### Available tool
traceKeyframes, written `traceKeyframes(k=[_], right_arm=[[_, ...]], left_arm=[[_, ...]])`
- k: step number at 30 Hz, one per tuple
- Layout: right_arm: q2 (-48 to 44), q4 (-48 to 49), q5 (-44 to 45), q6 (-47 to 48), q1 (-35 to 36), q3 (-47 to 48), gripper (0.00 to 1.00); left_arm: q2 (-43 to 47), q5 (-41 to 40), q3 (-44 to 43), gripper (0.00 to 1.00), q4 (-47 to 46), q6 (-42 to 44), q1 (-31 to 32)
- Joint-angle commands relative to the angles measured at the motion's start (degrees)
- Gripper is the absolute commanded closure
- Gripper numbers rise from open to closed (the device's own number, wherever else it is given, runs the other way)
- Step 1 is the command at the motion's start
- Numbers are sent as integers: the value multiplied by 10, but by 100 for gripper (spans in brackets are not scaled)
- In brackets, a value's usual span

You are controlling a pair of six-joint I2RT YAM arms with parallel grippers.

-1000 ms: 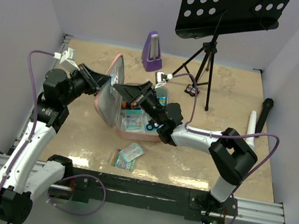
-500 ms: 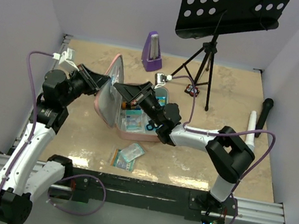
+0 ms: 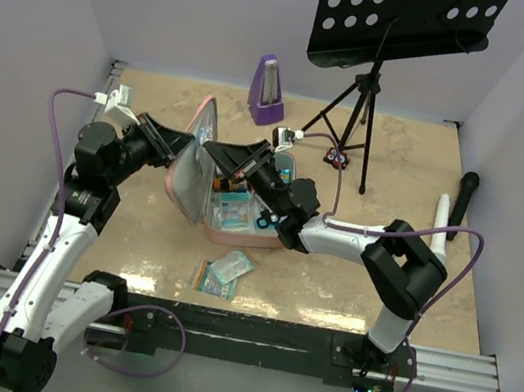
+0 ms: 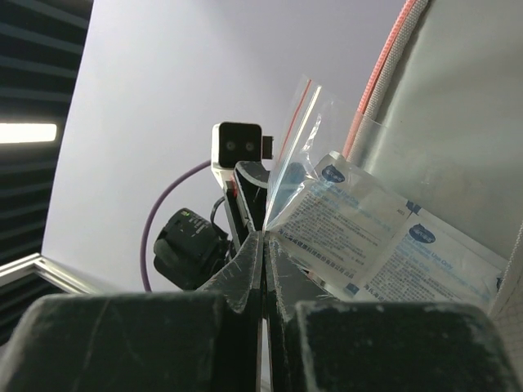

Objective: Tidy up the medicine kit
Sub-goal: Place the medicine pouch inside the medicine box.

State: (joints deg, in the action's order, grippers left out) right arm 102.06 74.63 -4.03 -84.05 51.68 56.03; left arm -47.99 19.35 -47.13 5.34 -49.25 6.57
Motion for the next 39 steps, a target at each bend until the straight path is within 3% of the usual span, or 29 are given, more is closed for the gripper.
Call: traceKeyframes(k=[1, 23, 39], right_arm=[[8, 132, 7, -34, 0, 25, 100], [23, 121, 39, -36, 3, 35, 100], [-7, -116, -45, 60, -2, 80, 100]], left_arm=[[14, 27, 2, 100, -38, 0, 4], [37, 24, 6, 100, -76, -20, 4], [39, 27, -23, 100, -62, -4, 4]])
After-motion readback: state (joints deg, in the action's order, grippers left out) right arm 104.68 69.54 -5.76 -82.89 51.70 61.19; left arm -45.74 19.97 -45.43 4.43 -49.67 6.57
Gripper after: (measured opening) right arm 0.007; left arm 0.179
